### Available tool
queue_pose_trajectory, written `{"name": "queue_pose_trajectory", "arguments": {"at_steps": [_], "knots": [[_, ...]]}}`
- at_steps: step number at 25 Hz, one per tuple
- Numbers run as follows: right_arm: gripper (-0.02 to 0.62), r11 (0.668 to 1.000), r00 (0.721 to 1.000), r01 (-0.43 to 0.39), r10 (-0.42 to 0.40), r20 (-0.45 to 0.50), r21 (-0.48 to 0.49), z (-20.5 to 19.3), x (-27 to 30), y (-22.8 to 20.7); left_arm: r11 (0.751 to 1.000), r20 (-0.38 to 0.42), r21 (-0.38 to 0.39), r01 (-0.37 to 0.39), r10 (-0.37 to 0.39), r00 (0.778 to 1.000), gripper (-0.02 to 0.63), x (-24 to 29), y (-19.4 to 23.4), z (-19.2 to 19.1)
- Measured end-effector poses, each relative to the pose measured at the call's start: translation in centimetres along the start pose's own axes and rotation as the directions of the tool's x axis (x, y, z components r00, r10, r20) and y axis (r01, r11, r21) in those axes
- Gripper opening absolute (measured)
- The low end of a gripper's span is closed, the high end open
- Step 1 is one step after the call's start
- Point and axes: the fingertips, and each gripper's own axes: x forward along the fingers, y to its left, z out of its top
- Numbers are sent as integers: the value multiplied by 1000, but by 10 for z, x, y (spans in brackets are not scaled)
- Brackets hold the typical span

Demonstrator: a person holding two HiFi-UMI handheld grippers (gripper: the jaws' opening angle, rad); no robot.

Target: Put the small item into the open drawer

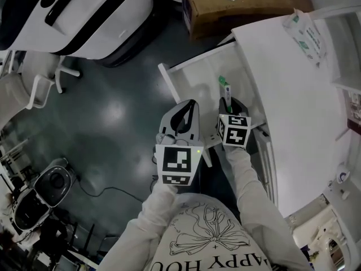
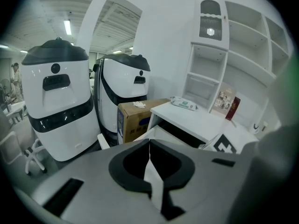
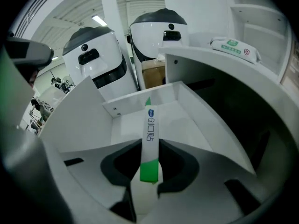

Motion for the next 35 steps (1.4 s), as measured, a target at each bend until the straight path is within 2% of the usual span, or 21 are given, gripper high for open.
{"name": "queue_pose_trajectory", "arguments": {"at_steps": [11,16,19,27,31,35], "knots": [[92,1000,996,18,-18,-92,0,-24,43,-5,1000,-19,-18,3,-3,1000,6,4,5,-11],[99,1000,996,16,-17,-83,-7,-19,45,-1,1000,-11,-17,6,-7,1000,7,3,6,-9],[152,1000,999,1,0,-46,8,-8,38,2,1000,-2,-13,8,-8,1000,6,1,5,-5],[139,1000,991,13,-12,132,-5,52,-30,6,1000,60,7,-4,4,998,6,-16,-2,25],[121,999,969,24,-17,246,-26,93,-86,14,1000,114,20,-11,9,993,6,-33,-10,50],[112,1000,928,18,-15,371,-4,141,-140,17,999,181,49,-17,7,983,6,-43,-16,86]]}}
